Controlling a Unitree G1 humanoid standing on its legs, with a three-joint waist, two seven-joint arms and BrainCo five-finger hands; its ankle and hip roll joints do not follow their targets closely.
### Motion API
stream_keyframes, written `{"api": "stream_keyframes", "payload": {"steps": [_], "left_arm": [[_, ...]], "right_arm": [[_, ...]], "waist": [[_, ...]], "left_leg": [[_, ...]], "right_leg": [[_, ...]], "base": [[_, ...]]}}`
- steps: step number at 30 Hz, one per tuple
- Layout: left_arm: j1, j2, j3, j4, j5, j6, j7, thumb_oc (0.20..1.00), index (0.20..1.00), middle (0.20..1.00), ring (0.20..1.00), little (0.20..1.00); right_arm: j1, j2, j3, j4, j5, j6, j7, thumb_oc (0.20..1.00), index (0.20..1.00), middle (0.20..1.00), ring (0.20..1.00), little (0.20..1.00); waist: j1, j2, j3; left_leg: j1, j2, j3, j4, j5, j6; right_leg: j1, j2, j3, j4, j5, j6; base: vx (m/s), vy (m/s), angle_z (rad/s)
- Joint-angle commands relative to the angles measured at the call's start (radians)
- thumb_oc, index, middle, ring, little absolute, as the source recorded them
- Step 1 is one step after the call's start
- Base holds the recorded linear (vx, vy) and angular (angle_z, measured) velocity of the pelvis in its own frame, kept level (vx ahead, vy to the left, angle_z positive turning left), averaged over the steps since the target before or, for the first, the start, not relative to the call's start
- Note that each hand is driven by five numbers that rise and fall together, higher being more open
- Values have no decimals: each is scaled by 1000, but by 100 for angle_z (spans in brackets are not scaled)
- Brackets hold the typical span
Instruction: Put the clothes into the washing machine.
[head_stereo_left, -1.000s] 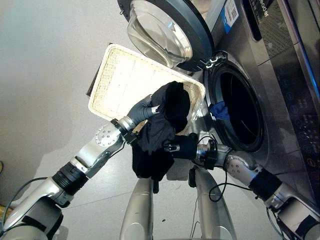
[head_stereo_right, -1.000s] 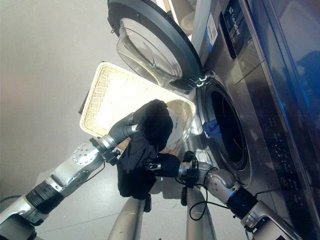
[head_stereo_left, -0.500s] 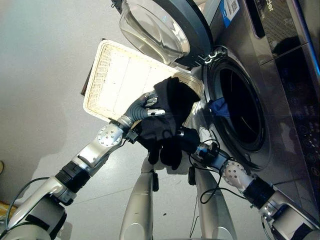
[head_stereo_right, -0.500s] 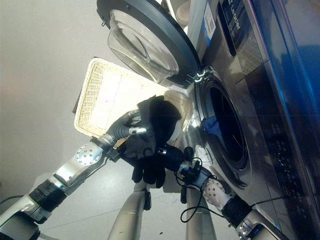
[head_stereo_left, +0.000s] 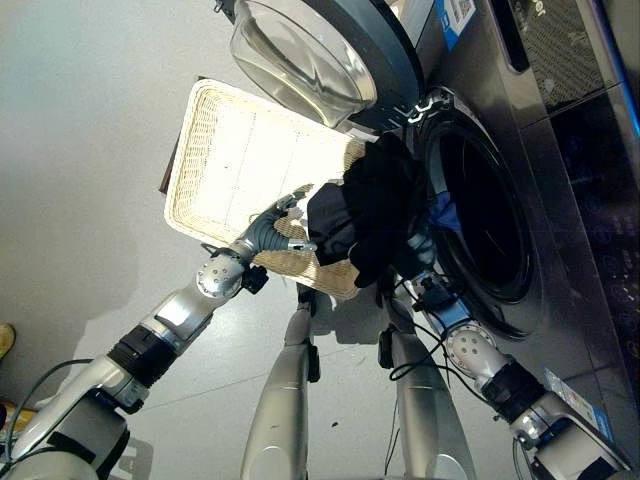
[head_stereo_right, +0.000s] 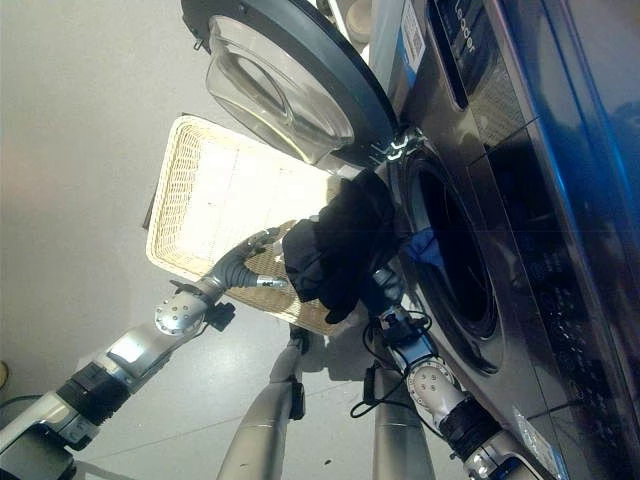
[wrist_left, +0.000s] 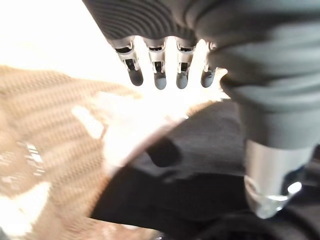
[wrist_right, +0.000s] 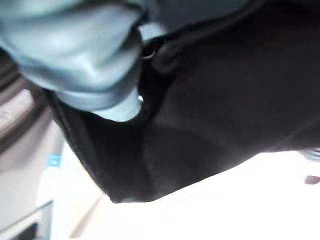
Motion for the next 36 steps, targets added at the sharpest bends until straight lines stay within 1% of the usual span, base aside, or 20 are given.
{"api": "stream_keyframes", "payload": {"steps": [1, 5, 6, 7, 9, 14, 16, 17, 18, 23, 26, 27, 28, 29, 31, 32, 33, 34, 35, 36], "left_arm": [[25, -14, 43, 31, -15, -54, 190, 1000, 1000, 1000, 1000, 1000], [60, -54, 108, 87, -66, -110, 293, 1000, 1000, 1000, 1000, 1000], [90, -79, 155, 121, -84, -145, 349, 1000, 1000, 1000, 1000, 1000], [98, -86, 167, 134, -88, -158, 354, 1000, 1000, 1000, 1000, 1000], [125, -113, 217, 197, -129, -190, 370, 1000, 1000, 1000, 1000, 1000], [162, -156, 254, 307, -233, -239, 316, 1000, 1000, 1000, 1000, 1000], [203, -171, 252, 372, -270, -272, 287, 1000, 1000, 1000, 1000, 1000], [197, -173, 253, 374, -271, -274, 286, 1000, 1000, 1000, 1000, 1000], [227, -176, 242, 396, -282, -283, 277, 1000, 1000, 1000, 1000, 1000], [307, -165, 218, 427, -300, -324, 253, 1000, 1000, 1000, 1000, 1000], [318, -164, 214, 427, -301, -327, 254, 1000, 1000, 1000, 1000, 1000], [332, -157, 213, 427, -303, -326, 250, 1000, 1000, 1000, 1000, 1000], [346, -150, 211, 430, -304, -328, 246, 1000, 1000, 1000, 1000, 1000], [346, -150, 211, 430, -304, -328, 246, 1000, 1000, 1000, 1000, 1000], [357, -128, 208, 422, -321, -306, 234, 1000, 1000, 1000, 1000, 1000], [356, -127, 205, 417, -324, -302, 234, 1000, 1000, 1000, 1000, 1000], [356, -127, 204, 416, -325, -301, 234, 1000, 1000, 1000, 1000, 1000], [351, -126, 197, 416, -342, -298, 231, 1000, 1000, 1000, 1000, 1000], [351, -126, 197, 416, -342, -298, 231, 1000, 1000, 1000, 1000, 1000], [347, -124, 195, 415, -346, -293, 229, 1000, 1000, 1000, 1000, 1000]], "right_arm": [[2, 30, -51, -18, 147, -108, -15, 200, 200, 200, 200, 200], [0, 55, -115, 42, 244, -176, -38, 200, 200, 200, 200, 200], [-7, 68, -181, 81, 315, -233, -54, 200, 200, 200, 200, 200], [-12, 69, -206, 94, 325, -245, -60, 200, 200, 200, 200, 200], [-57, 64, -331, 140, 384, -358, -142, 200, 200, 200, 200, 200], [-205, -9, -531, 262, 356, -496, -336, 200, 200, 200, 200, 200], [-337, -123, -621, 377, 276, -587, -510, 200, 200, 200, 200, 200], [-346, -127, -621, 379, 267, -586, -520, 200, 200, 200, 200, 200], [-415, -218, -655, 462, 216, -675, -653, 200, 200, 200, 200, 200], [-488, -437, -690, 599, 26, -824, -1016, 200, 200, 200, 200, 200], [-490, -459, -696, 608, 5, -834, -1059, 200, 200, 200, 200, 200], [-485, -505, -709, 628, -20, -862, -1138, 200, 200, 200, 200, 200], [-476, -576, -730, 681, -96, -898, -1308, 200, 200, 200, 200, 200], [-476, -576, -730, 681, -96, -898, -1308, 200, 200, 200, 200, 200], [-445, -674, -763, 759, -175, -893, -1499, 213, 213, 213, 213, 213], [-439, -679, -766, 753, -138, -863, -1462, 435, 435, 435, 435, 435], [-434, -681, -769, 757, -111, -849, -1433, 514, 514, 514, 514, 514], [-401, -660, -766, 758, 223, -618, -1065, 1000, 1000, 1000, 1000, 1000], [-401, -660, -766, 758, 223, -618, -1065, 1000, 1000, 1000, 1000, 1000], [-394, -651, -758, 778, 321, -524, -945, 1000, 1000, 1000, 1000, 1000]], "waist": [[-37, 42, -19], [-35, 54, -19], [-32, 64, -19], [-30, 66, -19], [-25, 76, -19], [-9, 89, -19], [3, 98, -19], [4, 100, -19], [10, 104, -19], [15, 99, -19], [15, 98, -19], [11, 93, -19], [10, 85, -19], [10, 85, -19], [2, 74, -19], [2, 75, -19], [1, 75, -19], [-1, 78, -19], [-1, 78, -19], [1, 79, -19]], "left_leg": [[-53, -89, 34, 37, 0, 34], [-47, -91, 35, 35, -5, 32], [-44, -91, 36, 39, -9, 29], [-43, -91, 36, 40, -11, 29], [-37, -90, 36, 43, -17, 25], [-36, -88, 34, 51, -27, 22], [-41, -90, 29, 60, -36, 23], [-52, -89, 30, 61, -29, 24], [-64, -89, 28, 68, -31, 26], [-89, -94, 15, 87, -39, 32], [-85, -95, 13, 89, -47, 32], [-91, -95, 11, 94, -49, 33], [-107, -94, 7, 99, -44, 35], [-107, -94, 7, 99, -44, 35], [-129, -95, -5, 118, -43, 37], [-135, -96, -7, 123, -42, 37], [-137, -96, -7, 125, -42, 37], [-135, -97, -8, 136, -53, 35], [-135, -97, -8, 136, -53, 35], [-136, -97, -8, 136, -52, 35]], "right_leg": [[28, 2, -52, 19, -40, 78], [27, 4, -45, 24, -48, 78], [27, 1, -43, 30, -54, 77], [28, 0, -44, 32, -56, 77], [33, -4, -48, 39, -64, 78], [37, -10, -64, 52, -74, 80], [32, -9, -68, 60, -81, 77], [23, -8, -68, 59, -72, 75], [12, -5, -68, 65, -72, 72], [-7, 1, -71, 76, -73, 68], [-4, 2, -69, 81, -81, 69], [-9, 3, -69, 84, -81, 70], [-21, 7, -68, 87, -74, 68], [-21, 7, -68, 87, -74, 68], [-39, 17, -56, 104, -73, 65], [-44, 19, -53, 107, -73, 65], [-46, 19, -52, 109, -73, 65], [-45, 18, -46, 120, -88, 65], [-45, 18, -46, 120, -88, 65], [-44, 17, -46, 120, -89, 65]], "base": [[0, 0, 0], [26, 8, -1], [31, 3, -2], [48, -10, -2], [45, -40, 1], [40, -59, 3], [29, -57, 2], [22, -38, 1], [25, -30, -1], [50, -46, 3], [21, -14, 2], [29, -54, 6], [29, -54, 6], [31, -62, 2], [66, -91, -3], [54, -70, -3], [51, -20, -5], [41, -9, -4], [42, -6, -5], [0, 0, 0]]}}
